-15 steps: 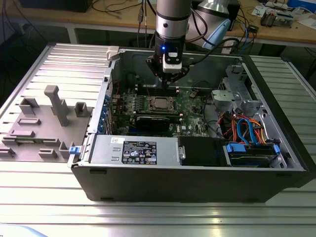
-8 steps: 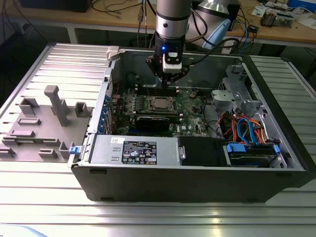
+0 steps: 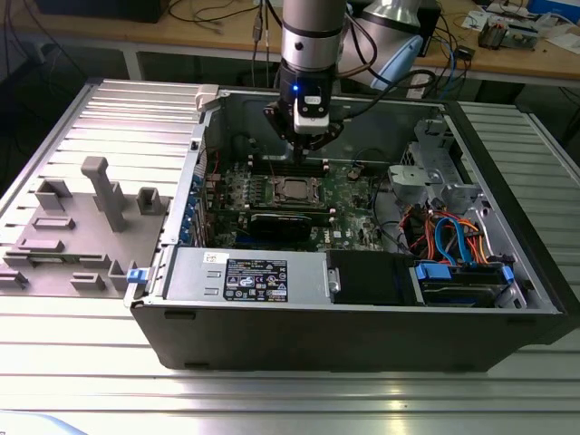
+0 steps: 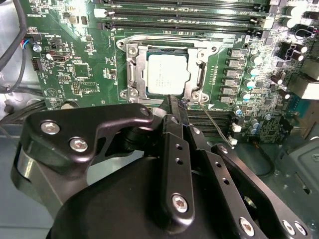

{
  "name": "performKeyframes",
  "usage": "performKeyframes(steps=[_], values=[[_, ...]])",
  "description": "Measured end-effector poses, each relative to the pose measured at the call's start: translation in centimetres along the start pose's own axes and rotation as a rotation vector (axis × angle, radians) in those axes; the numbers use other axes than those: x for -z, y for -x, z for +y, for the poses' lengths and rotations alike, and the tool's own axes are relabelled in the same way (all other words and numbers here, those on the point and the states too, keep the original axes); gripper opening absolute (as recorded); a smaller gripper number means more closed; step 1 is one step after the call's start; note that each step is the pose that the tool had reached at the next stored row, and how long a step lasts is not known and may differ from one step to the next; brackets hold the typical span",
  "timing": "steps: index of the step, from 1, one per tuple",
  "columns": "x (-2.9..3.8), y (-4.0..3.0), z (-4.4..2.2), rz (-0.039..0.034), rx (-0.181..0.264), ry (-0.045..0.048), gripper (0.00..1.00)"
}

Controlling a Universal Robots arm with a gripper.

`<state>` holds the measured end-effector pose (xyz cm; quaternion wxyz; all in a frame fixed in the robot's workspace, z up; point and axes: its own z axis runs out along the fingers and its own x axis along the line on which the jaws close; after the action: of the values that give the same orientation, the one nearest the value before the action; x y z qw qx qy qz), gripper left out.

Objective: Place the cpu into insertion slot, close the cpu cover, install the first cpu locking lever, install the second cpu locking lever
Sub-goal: 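Install the first cpu locking lever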

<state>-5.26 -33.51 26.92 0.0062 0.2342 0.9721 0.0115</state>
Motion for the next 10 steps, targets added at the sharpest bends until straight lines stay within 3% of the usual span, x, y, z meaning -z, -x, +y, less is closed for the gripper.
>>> performKeyframes(steps=[5, 10], values=[[0.00, -0.05, -0.03, 0.0010, 0.038, 0.0003, 0.11], [-0.01, -0.06, -0.03, 0.0041, 0.163, 0.0012, 0.11]])
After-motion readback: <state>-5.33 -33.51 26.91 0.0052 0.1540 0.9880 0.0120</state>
